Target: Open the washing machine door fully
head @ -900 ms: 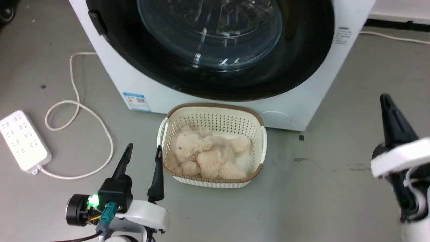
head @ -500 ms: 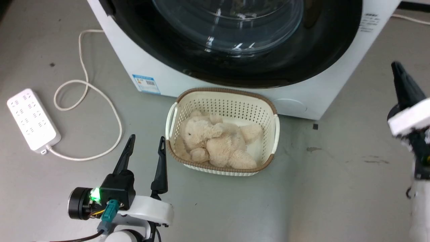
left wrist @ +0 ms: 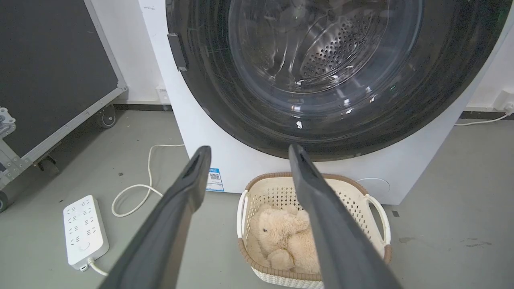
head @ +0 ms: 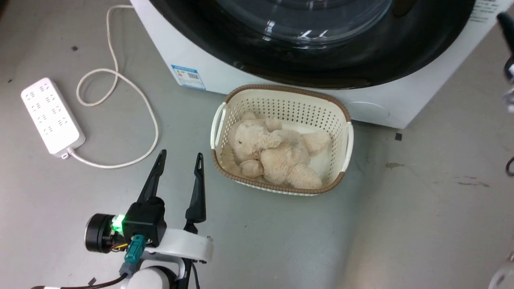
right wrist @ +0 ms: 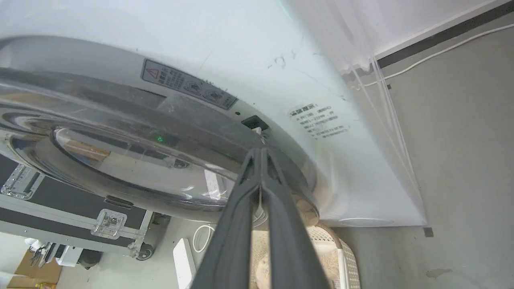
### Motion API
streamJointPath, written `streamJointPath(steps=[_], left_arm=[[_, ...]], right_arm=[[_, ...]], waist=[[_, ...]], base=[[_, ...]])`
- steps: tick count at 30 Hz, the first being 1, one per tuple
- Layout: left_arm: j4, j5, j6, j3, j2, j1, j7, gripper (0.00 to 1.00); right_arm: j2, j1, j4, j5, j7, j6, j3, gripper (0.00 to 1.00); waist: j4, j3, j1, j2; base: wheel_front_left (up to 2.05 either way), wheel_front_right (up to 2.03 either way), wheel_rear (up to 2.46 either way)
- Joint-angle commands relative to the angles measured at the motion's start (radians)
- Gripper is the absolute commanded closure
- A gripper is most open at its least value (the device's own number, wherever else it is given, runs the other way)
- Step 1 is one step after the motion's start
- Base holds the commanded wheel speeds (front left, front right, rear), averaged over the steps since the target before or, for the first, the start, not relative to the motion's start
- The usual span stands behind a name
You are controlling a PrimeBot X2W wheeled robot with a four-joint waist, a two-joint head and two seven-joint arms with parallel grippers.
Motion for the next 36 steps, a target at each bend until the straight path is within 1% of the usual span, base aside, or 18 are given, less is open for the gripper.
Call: streamJointPath(steps=[1, 9, 15, 18, 25, 31, 34, 35, 36], left_arm=[[-0.011, -0.010, 0.009, -0.021, 0.001, -0.026, -0.019, 0.00], [-0.028, -0.020, 0.029, -0.057, 0.001, -0.049, -0.036, 0.00], [-0.034, -0.025, 0.039, -0.072, 0.001, -0.069, -0.048, 0.00], [-0.035, -0.029, 0.047, -0.082, 0.001, -0.077, -0.057, 0.00], [-0.029, -0.031, 0.054, -0.090, 0.001, -0.080, -0.071, 0.00], [-0.012, -0.027, 0.046, -0.087, 0.001, -0.066, -0.084, 0.00], [-0.003, -0.026, 0.041, -0.087, 0.001, -0.052, -0.090, 0.00], [-0.003, -0.026, 0.041, -0.087, 0.001, -0.052, -0.090, 0.00], [0.003, -0.025, 0.036, -0.088, 0.002, -0.040, -0.094, 0.00]], right_arm=[[-0.026, -0.122, 0.097, -0.009, 0.066, 0.000, -0.056, 1.00], [-0.044, -0.293, 0.242, -0.034, 0.170, 0.000, -0.161, 1.00], [-0.040, -0.384, 0.305, -0.040, 0.246, 0.000, -0.230, 1.00], [-0.039, -0.410, 0.331, -0.051, 0.309, 0.000, -0.267, 1.00], [-0.019, -0.383, 0.324, -0.054, 0.425, -0.001, -0.342, 1.00], [0.040, -0.298, 0.265, -0.039, 0.552, -0.001, -0.400, 1.00], [0.067, -0.242, 0.227, -0.027, 0.637, -0.001, -0.414, 1.00], [0.067, -0.242, 0.227, -0.027, 0.637, -0.001, -0.414, 1.00], [0.079, -0.204, 0.198, -0.013, 0.691, -0.001, -0.422, 1.00]], waist=[[0.022, 0.026, -0.0001, -0.0001], [0.052, 0.074, -0.0001, -0.0001], [0.071, 0.102, -0.0001, -0.0001], [0.081, 0.111, -0.0001, -0.0001], [0.085, 0.085, -0.0001, -0.0001], [0.077, 0.023, -0.0001, -0.0001], [0.072, -0.014, -0.0001, -0.0001], [0.072, -0.014, -0.0001, -0.0001], [0.070, -0.037, -0.0001, -0.0001]], base=[[0.00, 0.00, 0.00], [0.00, 0.00, 0.00], [0.00, 0.00, 0.00], [0.00, 0.00, 0.00], [0.00, 0.00, 0.00], [0.00, 0.00, 0.00], [0.00, 0.00, 0.00], [0.00, 0.00, 0.00], [0.00, 0.00, 0.00]])
